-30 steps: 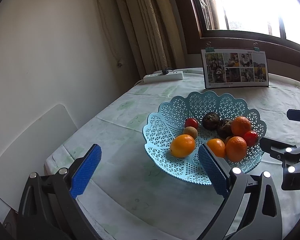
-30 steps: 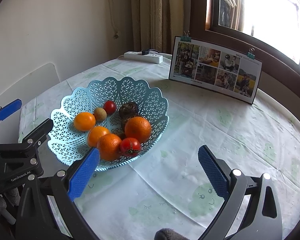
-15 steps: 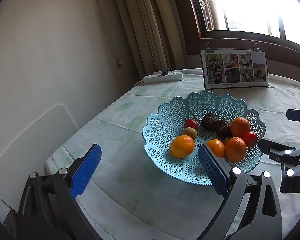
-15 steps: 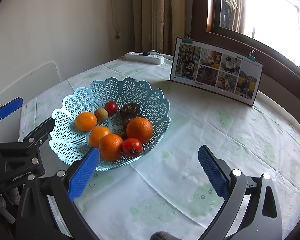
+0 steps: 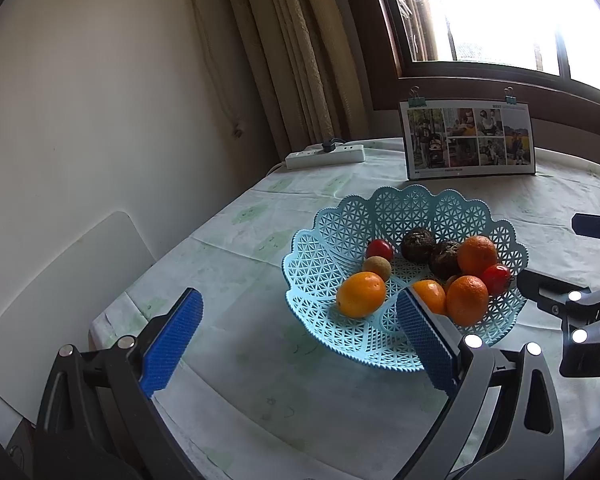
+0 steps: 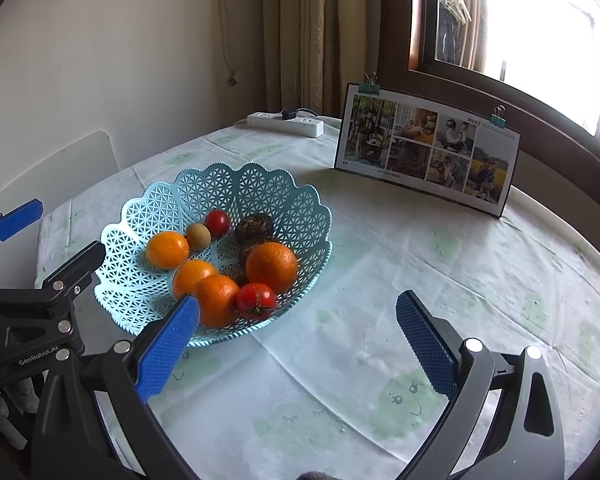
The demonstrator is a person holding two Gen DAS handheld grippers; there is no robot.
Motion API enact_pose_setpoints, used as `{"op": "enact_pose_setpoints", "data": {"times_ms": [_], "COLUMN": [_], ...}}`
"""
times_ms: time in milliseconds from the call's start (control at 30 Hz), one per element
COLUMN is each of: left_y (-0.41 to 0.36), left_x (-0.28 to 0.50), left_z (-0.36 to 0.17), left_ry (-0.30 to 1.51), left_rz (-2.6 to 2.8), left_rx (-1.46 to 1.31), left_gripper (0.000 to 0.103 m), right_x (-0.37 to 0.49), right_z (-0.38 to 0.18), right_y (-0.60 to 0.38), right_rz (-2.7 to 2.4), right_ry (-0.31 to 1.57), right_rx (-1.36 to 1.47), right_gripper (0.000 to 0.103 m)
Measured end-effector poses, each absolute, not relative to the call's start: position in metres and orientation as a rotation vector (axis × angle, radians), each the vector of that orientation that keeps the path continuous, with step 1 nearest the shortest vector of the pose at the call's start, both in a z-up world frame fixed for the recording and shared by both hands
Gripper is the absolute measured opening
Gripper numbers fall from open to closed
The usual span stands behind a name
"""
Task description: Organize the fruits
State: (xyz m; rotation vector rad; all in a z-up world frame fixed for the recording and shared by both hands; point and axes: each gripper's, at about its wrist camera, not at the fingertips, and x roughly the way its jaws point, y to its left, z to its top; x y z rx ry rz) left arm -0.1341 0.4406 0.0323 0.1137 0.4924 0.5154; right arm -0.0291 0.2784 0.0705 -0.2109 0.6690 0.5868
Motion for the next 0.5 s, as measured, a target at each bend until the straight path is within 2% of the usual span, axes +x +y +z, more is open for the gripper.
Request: {"op": "enact_pose_setpoints", "data": {"times_ms": [500], "left_y": [0.406], "left_x": [-0.129], "left_z": [0.040], "left_ry": [0.482], "left_rz": [0.448], "left_rx": [0.130], "left_gripper": [0.100], "right_x": [-0.022], "right_z": [0.064], "right_y": [0.242], "right_rz": [0.466], "right_ry": [0.720], "right_rx": [-0.188], "right_gripper": [0.098]}}
